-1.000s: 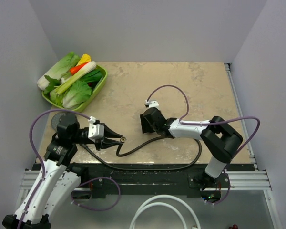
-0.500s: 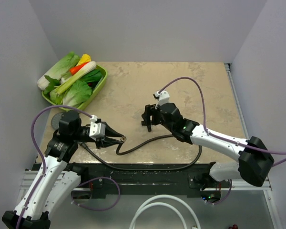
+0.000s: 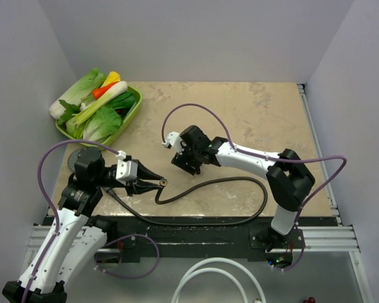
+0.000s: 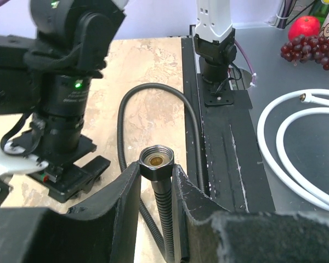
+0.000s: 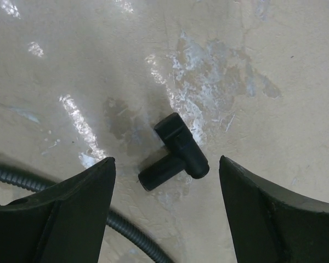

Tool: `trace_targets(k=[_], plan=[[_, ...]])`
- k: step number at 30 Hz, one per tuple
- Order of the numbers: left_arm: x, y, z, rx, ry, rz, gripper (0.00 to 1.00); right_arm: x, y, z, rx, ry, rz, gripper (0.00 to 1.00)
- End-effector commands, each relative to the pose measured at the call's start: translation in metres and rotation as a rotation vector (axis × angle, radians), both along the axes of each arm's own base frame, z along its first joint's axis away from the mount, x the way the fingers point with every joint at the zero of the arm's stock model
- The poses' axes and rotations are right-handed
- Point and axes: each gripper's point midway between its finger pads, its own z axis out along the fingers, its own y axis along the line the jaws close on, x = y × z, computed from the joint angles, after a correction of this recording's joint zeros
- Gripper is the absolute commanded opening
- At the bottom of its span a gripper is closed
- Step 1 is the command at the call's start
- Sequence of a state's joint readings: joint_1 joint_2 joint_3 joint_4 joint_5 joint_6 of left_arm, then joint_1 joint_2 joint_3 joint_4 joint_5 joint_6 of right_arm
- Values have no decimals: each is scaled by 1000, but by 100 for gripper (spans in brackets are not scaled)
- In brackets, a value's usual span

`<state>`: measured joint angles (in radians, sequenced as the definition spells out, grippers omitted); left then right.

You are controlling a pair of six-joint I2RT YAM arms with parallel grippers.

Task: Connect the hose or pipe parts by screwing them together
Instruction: Pick up the adaptor from the center of the board.

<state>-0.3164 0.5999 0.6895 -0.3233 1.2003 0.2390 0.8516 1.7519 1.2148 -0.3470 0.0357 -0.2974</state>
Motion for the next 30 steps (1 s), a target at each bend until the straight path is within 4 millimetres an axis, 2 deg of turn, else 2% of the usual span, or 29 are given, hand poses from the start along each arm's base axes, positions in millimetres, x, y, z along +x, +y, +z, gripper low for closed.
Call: trace_targets(k=[1, 2, 4, 7, 13, 16, 20, 30], plan=[[-4, -1, 20, -31, -46, -18, 0, 7, -4, -8, -149, 21, 141, 77], [-5, -1, 20, -33, -46, -21, 0, 11, 0, -7, -155, 20, 148, 76], [-7, -1, 20, -34, -44, -29, 0, 14, -4, -22, -203, 42, 155, 76], [-10, 0, 20, -32, -44, -41, 0, 21, -8, -30, -235, 45, 148, 75], [-12, 0, 24, -37, -46, -43, 0, 35, -23, -32, -263, 53, 120, 73], [-12, 0, 27, -45, -45, -43, 0, 38, -23, -33, -257, 57, 114, 67], [-13, -1, 31, -51, -48, -44, 0, 42, -20, -40, -248, 72, 109, 48], [-16, 0, 38, -56, -46, -52, 0, 41, -22, -64, -277, 124, 123, 49]])
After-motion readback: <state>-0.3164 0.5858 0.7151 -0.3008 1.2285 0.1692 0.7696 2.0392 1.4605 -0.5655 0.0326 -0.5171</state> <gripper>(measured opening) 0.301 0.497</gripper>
